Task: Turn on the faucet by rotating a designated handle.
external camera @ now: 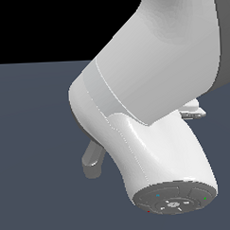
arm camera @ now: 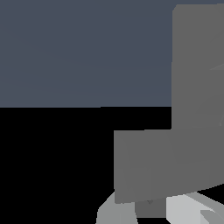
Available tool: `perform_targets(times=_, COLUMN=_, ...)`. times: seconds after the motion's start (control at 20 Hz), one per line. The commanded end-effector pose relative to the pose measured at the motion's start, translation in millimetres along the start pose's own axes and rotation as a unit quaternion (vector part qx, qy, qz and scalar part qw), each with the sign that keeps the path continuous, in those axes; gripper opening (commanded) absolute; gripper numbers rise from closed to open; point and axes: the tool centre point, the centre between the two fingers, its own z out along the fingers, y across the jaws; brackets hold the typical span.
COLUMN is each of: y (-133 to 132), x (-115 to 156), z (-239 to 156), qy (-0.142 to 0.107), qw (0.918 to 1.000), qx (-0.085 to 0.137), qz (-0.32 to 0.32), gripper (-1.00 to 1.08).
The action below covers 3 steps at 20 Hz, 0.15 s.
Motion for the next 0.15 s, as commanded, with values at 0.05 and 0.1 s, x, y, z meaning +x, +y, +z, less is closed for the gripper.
perform_targets(times=0.05, y=-7.1, x=20.7, z=1.6, qy=0.015, qw=0.9999, qx=0.005, qz=-0.002, gripper=-1.00)
perform_targets(times=0.1, y=-7.1, x=20.7, z=1.6, qy=0.015, qw=0.9999, qx=0.005, qz=-0.002, gripper=-1.00)
